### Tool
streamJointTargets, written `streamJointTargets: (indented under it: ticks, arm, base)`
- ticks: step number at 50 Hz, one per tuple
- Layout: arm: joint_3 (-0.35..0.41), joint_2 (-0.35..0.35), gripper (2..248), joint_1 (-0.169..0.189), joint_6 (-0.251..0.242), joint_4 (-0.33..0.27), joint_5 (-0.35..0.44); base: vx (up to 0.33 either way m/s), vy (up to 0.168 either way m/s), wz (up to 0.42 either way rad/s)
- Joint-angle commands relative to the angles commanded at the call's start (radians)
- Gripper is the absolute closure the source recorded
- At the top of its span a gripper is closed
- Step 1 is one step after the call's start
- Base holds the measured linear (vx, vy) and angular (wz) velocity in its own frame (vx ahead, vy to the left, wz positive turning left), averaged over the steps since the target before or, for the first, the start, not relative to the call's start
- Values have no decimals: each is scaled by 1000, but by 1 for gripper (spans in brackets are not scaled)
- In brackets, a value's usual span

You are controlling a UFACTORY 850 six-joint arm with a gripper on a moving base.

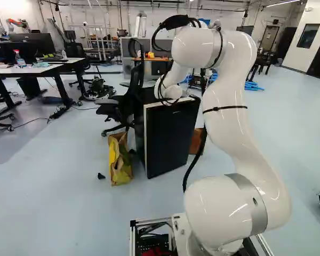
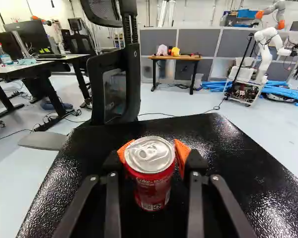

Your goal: Grab a drink from the fridge

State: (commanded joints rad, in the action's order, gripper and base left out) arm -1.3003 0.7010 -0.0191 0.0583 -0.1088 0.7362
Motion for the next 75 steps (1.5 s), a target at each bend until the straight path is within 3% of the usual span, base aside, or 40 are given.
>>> streamJointTargets:
  ticks: [3,4,75]
  arm:
    - [0,0,119,0,0,0,0]
    - [0,0,150,0,0,0,0]
    - [23,-78,150,0,-1,2,2]
  base:
    - [0,0,0]
    - [0,0,0]
    - [0,0,0]
